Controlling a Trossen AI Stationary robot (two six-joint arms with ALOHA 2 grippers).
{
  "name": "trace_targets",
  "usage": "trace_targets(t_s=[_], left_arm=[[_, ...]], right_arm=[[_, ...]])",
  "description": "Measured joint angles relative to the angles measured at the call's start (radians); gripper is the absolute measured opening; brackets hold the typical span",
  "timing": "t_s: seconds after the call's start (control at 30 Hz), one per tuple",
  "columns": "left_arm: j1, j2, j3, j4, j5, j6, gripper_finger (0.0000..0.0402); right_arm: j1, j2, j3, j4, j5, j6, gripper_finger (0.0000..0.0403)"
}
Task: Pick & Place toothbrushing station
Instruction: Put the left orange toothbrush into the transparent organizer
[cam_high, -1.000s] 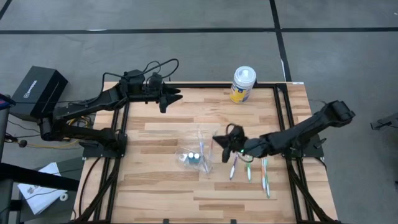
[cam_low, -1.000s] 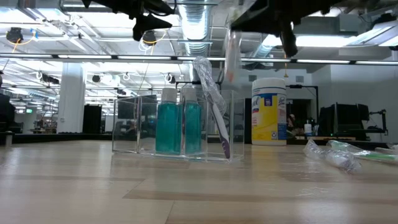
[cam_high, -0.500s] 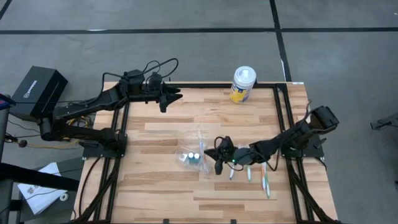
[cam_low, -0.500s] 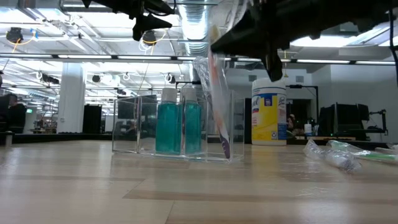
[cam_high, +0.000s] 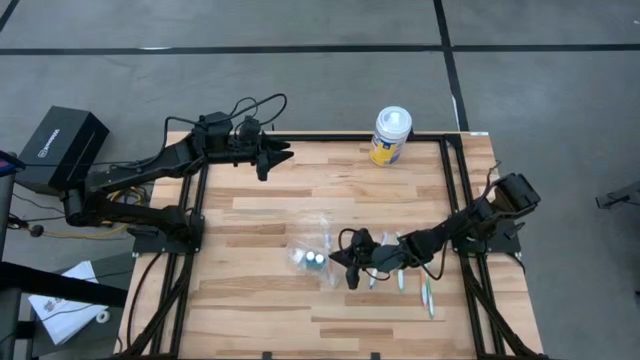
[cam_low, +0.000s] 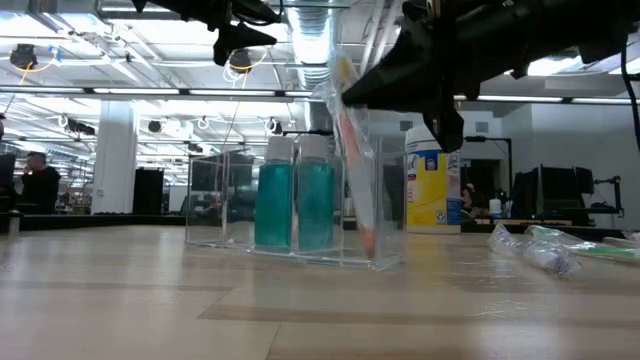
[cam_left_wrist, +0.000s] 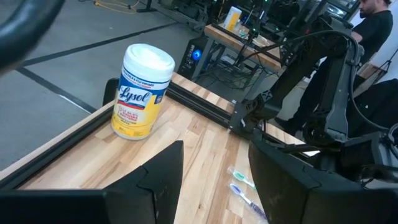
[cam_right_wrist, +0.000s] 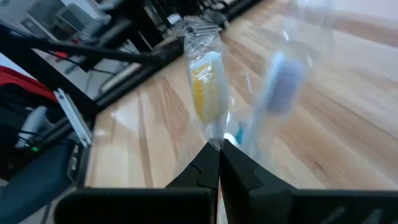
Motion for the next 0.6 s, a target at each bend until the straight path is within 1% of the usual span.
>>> trace_targets(t_s=[0.13, 0.37, 0.47, 0.6], left_arm=[[0.000, 0.000, 0.000, 0.000, 0.000, 0.000, 0.0176], [0.000, 0.000, 0.000, 0.000, 0.000, 0.000, 0.0176], [0.000, 0.000, 0.000, -0.001, 0.000, 0.000, 0.0176], [0.000, 0.000, 0.000, -0.001, 0.000, 0.000, 0.0176]], right_arm=[[-0.008, -0.043, 0.000, -0.001, -0.023, -0.004, 0.0017], [-0.016, -0.117, 0.000, -0.013, -0.027, -0.054, 0.0095], [-0.015, -0.124, 0.000, -0.028, -0.027, -0.056, 0.0119], [-0.013, -0.123, 0.000, -0.033, -0.039, -0.051, 0.0142]])
